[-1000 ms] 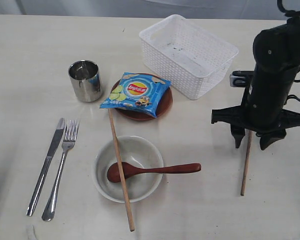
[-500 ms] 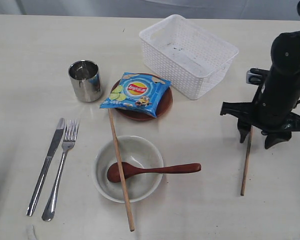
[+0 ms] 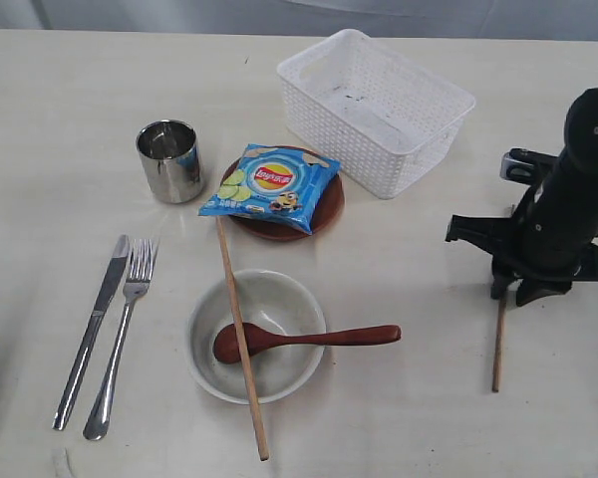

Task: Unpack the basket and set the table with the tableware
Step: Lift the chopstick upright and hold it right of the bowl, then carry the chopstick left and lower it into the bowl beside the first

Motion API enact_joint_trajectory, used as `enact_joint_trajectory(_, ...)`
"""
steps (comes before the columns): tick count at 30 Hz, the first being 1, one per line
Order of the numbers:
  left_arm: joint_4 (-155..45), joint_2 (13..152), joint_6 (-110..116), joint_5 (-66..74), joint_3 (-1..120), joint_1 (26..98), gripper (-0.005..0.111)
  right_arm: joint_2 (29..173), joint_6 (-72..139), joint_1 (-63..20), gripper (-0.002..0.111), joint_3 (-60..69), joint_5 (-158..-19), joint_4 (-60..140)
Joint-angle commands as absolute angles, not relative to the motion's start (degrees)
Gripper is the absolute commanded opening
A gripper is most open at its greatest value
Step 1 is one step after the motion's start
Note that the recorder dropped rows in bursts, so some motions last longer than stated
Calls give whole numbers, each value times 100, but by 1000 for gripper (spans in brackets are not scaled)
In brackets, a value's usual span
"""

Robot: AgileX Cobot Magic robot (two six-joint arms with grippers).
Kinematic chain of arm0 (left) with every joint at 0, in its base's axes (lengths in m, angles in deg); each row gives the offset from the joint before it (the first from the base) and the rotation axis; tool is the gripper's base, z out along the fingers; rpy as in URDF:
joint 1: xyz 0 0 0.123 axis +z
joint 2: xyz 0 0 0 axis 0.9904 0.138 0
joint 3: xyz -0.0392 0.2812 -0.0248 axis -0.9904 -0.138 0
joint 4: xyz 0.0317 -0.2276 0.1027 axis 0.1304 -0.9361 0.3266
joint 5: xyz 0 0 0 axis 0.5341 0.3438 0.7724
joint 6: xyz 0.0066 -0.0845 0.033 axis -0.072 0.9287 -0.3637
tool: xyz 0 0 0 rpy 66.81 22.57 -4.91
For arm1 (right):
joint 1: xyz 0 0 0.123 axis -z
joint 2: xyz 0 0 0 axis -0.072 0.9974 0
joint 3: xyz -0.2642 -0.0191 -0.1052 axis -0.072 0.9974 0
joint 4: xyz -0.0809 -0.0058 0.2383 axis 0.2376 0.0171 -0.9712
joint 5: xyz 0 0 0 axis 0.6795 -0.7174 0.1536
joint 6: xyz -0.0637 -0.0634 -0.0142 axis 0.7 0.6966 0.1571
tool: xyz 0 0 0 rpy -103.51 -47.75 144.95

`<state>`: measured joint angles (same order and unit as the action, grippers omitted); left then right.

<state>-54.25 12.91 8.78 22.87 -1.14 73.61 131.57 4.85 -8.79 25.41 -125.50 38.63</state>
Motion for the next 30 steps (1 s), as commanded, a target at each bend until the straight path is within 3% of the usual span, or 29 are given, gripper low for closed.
enact_joint_trajectory(1,-5439,1278,880,2240,-129,7328,0,13305,615,-859,1,2651,-12207,3788)
enact_joint_trajectory(11,-5439,1278,880,2240,-129,7328,0,12656,1083,-870,-1,2471,-12819,3758)
enact_joint_trajectory(16,-5439,1278,880,2240,-129,7328,0,11919,1983,-883,-1,2156,-14149,3434)
enact_joint_trajectory(23,-5439,1278,880,2240,-129,7328,0,11316,1983,-2432,-1,1045,-15177,2885)
enact_joint_trajectory(30,-5439,1278,880,2240,-129,7328,0,12146,1696,-4123,-1,788,-14622,2133)
